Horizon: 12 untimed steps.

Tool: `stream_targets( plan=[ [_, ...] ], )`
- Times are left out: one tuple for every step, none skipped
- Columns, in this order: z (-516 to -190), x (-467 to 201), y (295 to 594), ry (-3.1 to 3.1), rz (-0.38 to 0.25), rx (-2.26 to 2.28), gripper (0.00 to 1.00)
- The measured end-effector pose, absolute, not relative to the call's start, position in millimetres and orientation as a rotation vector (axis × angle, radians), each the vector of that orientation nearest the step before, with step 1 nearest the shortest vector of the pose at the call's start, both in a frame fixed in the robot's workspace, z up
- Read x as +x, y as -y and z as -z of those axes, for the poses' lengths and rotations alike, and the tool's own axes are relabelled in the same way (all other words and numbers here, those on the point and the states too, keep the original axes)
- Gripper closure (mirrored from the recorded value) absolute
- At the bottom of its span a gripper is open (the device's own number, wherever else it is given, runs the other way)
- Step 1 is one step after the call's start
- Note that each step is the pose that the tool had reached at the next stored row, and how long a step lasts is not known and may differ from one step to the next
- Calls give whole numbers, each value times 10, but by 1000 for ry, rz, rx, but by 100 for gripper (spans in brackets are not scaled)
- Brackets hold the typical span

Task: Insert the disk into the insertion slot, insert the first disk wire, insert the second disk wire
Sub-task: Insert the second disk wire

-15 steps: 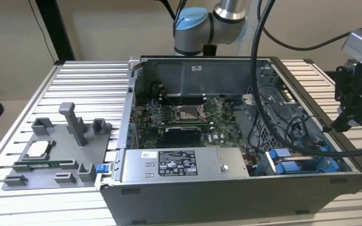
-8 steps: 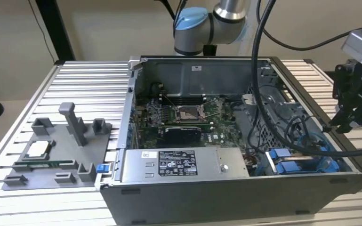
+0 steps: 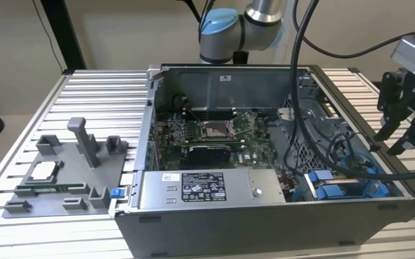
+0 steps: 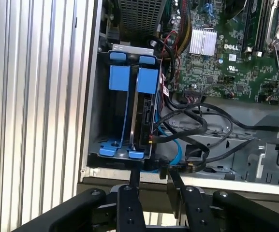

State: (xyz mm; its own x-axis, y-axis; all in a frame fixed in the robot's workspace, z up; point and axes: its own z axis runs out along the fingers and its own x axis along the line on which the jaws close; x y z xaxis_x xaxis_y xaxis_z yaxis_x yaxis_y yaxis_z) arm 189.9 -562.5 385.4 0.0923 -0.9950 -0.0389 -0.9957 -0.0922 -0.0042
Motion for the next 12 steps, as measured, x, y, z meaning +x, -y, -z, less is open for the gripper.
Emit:
stream_targets(
  plan=[
    [-3851, 1904, 5624, -2092, -43, -2305, 0],
    [-3849, 1909, 5624, -2089, -45, -2311, 0],
    [-3846, 1915, 5624, -2087, -51, -2316, 0],
    [-3845, 1920, 5624, -2088, -60, -2322, 0],
    [-3844, 1924, 5623, -2090, -70, -2328, 0],
    [-3843, 1927, 5622, -2092, -82, -2334, 0],
    [-3843, 1930, 5622, -2095, -94, -2340, 0],
    [-3842, 1934, 5621, -2099, -107, -2347, 0],
    [-3841, 1941, 5621, -2102, -118, -2351, 0],
    [-3838, 1950, 5621, -2104, -127, -2354, 0],
    [-3834, 1959, 5621, -2104, -134, -2354, 0],
    [-3830, 1967, 5621, -2102, -142, -2351, 0]
  ],
)
